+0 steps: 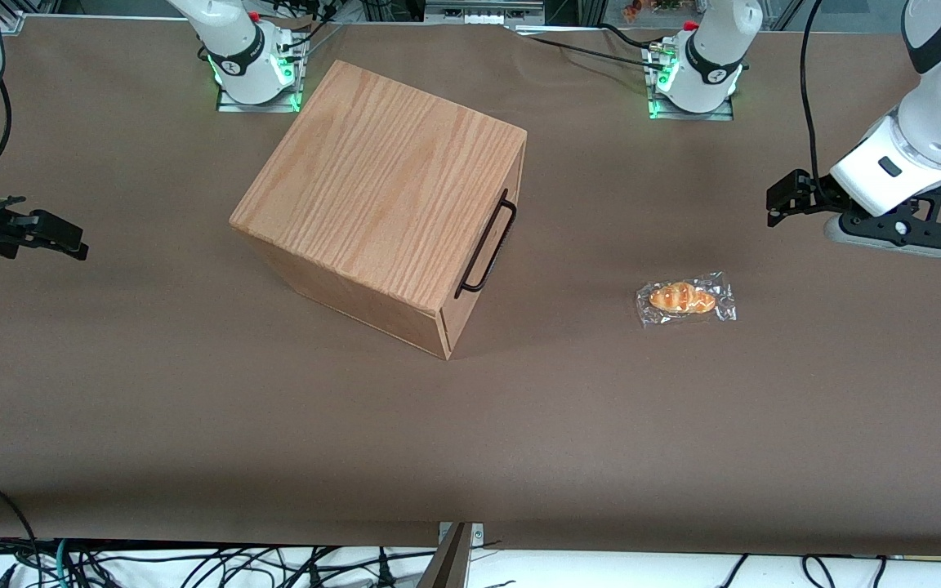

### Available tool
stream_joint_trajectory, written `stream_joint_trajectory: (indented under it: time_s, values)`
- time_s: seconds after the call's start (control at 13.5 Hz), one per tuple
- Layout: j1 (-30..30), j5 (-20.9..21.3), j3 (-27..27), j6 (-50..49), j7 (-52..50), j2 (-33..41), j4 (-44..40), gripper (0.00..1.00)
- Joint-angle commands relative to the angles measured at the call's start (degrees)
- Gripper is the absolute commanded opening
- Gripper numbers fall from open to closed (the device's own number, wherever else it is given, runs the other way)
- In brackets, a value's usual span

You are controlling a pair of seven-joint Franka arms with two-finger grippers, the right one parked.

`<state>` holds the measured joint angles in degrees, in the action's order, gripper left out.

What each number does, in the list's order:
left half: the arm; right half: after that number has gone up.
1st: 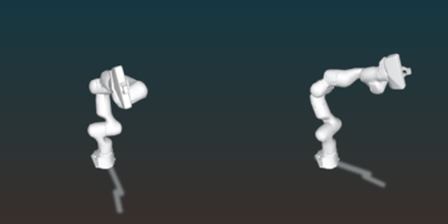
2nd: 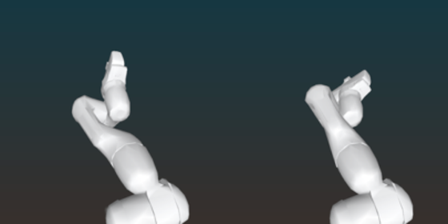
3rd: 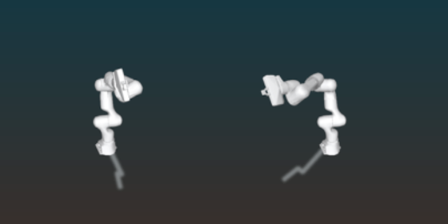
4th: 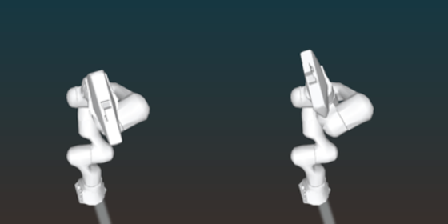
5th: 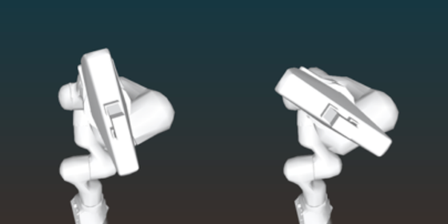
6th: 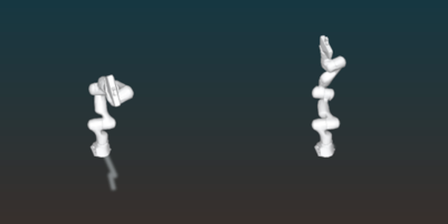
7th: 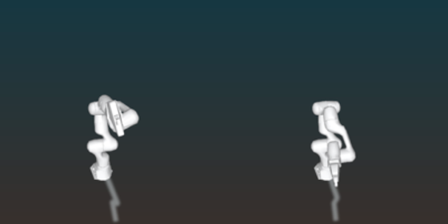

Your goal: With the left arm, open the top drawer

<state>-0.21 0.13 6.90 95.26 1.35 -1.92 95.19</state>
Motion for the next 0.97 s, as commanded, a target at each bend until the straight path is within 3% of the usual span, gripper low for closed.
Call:
stream_joint_trajectory:
  time_s: [0.0, 0.89]
  values:
    - [-0.05, 1.54, 0.13, -1.04, 0.67, -0.63, -1.59, 1.00]
    - [-0.05, 1.54, 0.13, -1.21, 0.58, -1.07, -1.50, 1.00]
